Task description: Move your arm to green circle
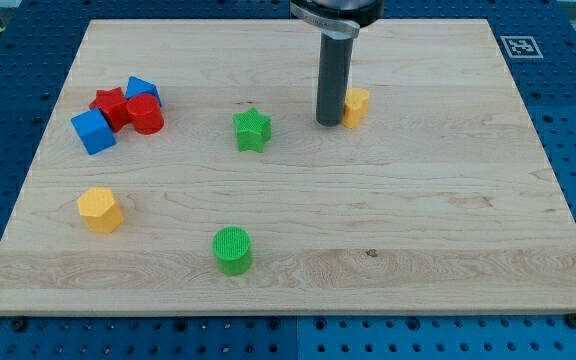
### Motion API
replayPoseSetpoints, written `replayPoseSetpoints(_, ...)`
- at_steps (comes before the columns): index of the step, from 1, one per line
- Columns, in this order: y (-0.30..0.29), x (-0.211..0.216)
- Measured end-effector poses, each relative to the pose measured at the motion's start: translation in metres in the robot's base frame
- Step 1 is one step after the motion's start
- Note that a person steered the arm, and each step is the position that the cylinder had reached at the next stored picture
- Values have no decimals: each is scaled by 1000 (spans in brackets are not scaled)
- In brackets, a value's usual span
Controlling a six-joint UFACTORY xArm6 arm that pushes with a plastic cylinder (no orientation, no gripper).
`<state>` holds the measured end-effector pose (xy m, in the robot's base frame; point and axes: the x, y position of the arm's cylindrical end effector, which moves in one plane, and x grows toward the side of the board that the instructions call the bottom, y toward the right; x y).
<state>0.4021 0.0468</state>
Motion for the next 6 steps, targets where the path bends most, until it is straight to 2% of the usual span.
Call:
replayPoseSetpoints(1,-8,51)
replayPoseSetpoints(3,-108,98)
replayPoseSetpoints(4,-154,138)
replayPoseSetpoints(5,-168,187)
replayPoseSetpoints(6,-158,215)
